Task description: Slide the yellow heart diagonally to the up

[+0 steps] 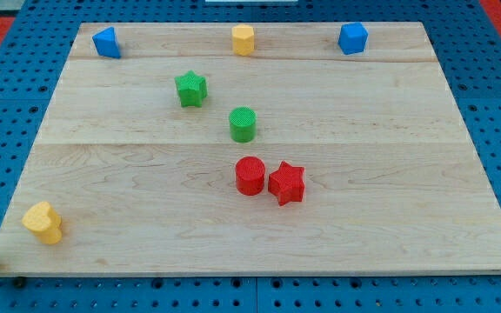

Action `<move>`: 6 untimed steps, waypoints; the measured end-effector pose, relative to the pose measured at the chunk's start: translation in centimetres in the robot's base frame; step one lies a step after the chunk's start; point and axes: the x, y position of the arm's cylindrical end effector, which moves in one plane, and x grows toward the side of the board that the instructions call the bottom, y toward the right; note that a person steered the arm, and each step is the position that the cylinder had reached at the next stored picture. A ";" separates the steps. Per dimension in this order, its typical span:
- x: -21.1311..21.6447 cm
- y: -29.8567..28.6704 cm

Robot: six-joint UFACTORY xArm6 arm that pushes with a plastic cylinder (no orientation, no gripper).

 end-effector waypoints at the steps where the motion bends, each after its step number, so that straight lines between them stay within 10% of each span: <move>1: -0.1 0.1; 6: -7.0 6.0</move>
